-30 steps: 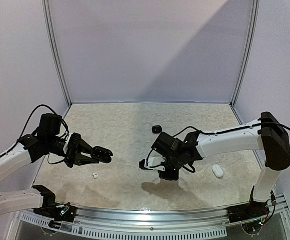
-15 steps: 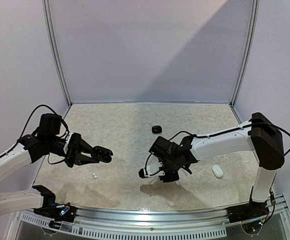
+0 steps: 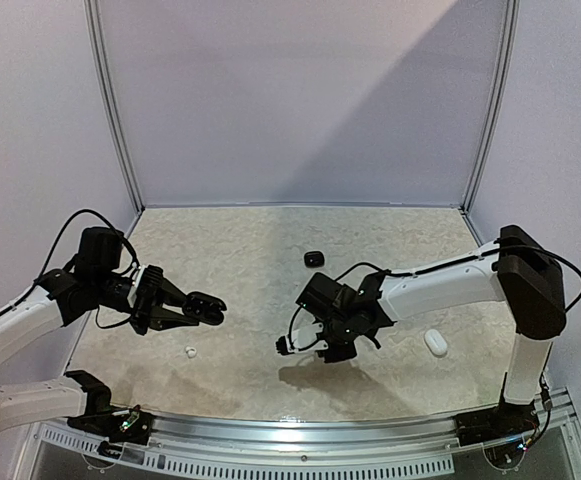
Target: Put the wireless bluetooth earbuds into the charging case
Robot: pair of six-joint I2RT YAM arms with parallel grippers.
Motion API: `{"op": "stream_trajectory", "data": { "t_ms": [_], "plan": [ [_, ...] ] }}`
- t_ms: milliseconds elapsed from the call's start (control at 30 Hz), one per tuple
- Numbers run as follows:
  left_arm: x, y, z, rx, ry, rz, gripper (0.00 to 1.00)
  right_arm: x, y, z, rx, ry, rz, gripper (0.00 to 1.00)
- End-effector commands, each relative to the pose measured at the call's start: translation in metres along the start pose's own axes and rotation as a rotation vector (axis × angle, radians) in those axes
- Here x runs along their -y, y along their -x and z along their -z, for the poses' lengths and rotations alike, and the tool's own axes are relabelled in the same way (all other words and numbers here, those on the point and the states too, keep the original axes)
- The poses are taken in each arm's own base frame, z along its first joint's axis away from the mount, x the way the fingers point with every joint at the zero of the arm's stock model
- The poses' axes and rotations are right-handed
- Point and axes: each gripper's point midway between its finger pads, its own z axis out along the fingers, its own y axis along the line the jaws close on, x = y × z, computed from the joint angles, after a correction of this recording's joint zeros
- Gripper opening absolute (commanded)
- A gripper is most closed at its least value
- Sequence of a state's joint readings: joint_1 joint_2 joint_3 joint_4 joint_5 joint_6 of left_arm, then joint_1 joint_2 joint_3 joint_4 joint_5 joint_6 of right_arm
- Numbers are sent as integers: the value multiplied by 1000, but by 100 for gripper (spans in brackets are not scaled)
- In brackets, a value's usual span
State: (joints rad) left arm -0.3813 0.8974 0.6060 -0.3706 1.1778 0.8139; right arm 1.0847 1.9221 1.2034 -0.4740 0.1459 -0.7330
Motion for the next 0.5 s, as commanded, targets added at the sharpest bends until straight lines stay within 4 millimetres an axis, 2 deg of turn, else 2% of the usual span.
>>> {"op": "stream_trajectory", "data": {
  "t_ms": [0,467],
  "plan": [
    [-2,0,0,1,4,12,0,12,-14,-12,-61,-29,-14,19],
    [-3,3,1,5,8,15,0,32,-24,-8,-80,-76,-50,16]
  ]
}}
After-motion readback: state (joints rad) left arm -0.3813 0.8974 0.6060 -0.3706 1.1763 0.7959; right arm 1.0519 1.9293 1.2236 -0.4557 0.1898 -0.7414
